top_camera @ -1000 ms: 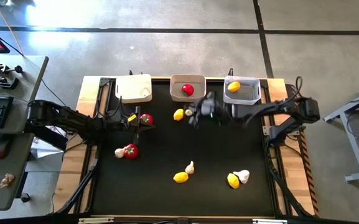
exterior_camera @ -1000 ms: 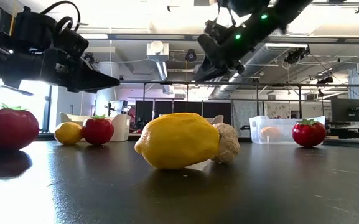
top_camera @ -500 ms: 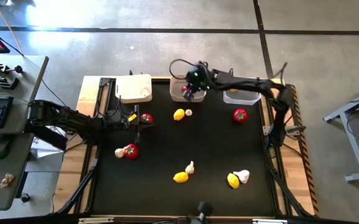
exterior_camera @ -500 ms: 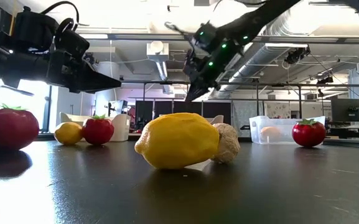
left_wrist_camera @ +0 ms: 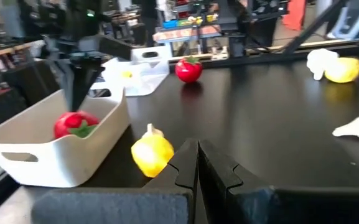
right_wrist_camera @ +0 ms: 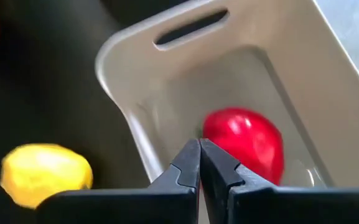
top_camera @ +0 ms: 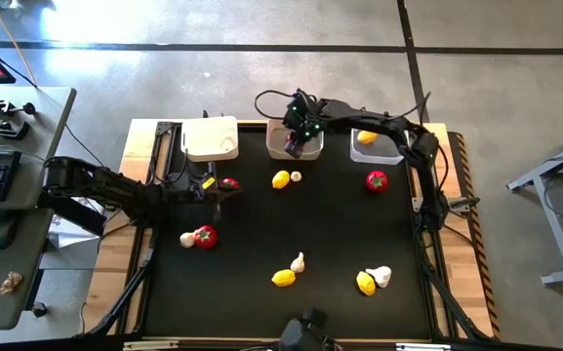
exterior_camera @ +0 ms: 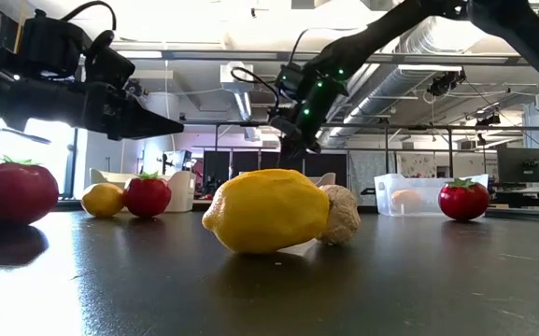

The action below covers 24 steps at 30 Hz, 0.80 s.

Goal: Sort produce into baskets
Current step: Put the top right tomato into the gray bin

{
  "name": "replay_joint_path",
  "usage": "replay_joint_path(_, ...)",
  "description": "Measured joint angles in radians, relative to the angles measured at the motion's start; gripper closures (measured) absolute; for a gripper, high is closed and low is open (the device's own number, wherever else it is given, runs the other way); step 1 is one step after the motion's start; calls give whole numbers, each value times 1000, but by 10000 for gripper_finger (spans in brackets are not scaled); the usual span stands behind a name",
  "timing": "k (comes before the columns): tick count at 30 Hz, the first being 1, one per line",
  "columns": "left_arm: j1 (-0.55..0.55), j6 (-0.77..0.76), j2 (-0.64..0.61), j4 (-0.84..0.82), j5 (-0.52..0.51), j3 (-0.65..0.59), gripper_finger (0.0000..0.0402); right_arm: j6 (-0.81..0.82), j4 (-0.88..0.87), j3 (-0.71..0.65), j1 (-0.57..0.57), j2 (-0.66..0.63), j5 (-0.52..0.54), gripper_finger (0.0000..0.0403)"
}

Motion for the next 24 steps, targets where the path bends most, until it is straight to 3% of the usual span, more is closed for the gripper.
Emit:
replay_joint_path(6,0,6,0,0,-27,14,401,-12,-37,0,-28,0,2,403)
replay_joint_path(11,0,0,0,-1,-27,14,401,0,-47,0,-49,0,62,403)
replay_joint_path(24,0,-1,0,-12,-26,14,401,-45,71,0,-18,44,4,403)
